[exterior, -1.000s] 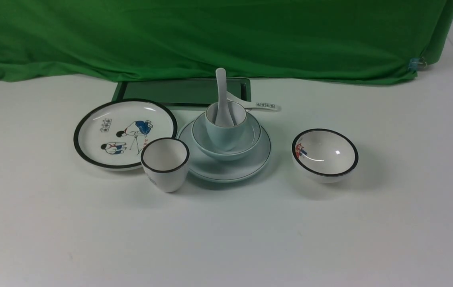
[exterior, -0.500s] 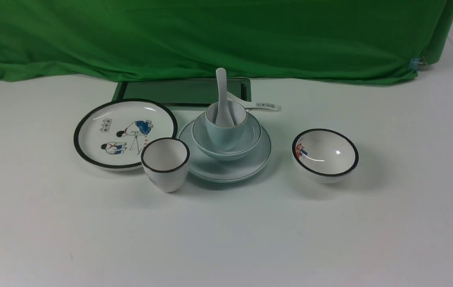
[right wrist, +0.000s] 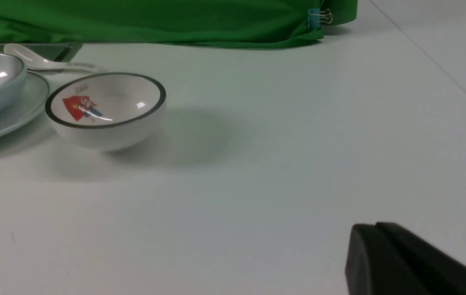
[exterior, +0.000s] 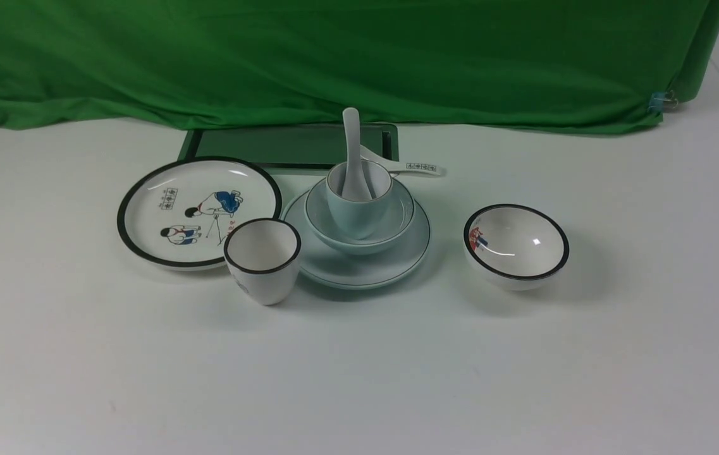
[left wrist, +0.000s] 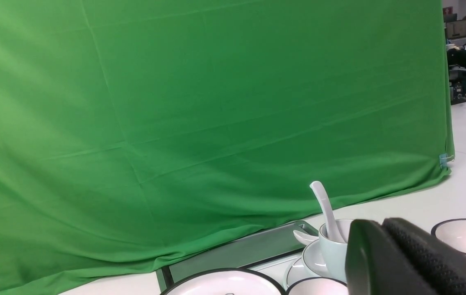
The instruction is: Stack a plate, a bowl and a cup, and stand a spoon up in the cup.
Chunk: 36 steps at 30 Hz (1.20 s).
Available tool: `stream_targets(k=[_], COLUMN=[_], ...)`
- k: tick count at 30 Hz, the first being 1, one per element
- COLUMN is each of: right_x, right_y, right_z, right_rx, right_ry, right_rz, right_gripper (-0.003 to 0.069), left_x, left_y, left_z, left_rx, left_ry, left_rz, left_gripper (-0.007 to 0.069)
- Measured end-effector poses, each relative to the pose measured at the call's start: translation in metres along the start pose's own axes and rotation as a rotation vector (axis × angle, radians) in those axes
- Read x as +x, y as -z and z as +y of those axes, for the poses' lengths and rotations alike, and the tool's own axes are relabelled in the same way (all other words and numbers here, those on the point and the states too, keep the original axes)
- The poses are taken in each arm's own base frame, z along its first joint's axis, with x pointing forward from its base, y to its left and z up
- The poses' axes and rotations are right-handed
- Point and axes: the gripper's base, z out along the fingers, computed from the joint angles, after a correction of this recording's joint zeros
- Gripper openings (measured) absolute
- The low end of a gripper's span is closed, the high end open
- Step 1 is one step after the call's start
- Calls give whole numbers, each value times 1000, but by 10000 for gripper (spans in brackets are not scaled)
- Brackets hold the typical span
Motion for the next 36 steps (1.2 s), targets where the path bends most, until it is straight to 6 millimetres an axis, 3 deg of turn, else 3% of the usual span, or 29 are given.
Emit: stream_targets(k=[8,15,22,36], right_x=[0,0,0,0], right_y=[0,0,0,0], right_z=[0,0,0,0], right_rx=[0,0,0,0], right_ry=[0,-1,-1,-1], right_rz=[0,0,0,0], right_gripper=[71,87,113,145], left_x=[1,22,83,85], left_y=[0,10,16,16], left_z=[0,6,1,0], left_rx=[-4,-125,-247,-231], left_ry=[-2,29,246,194], left_rz=[13,175,384,390], left_gripper=[-29,-29,-29,-29])
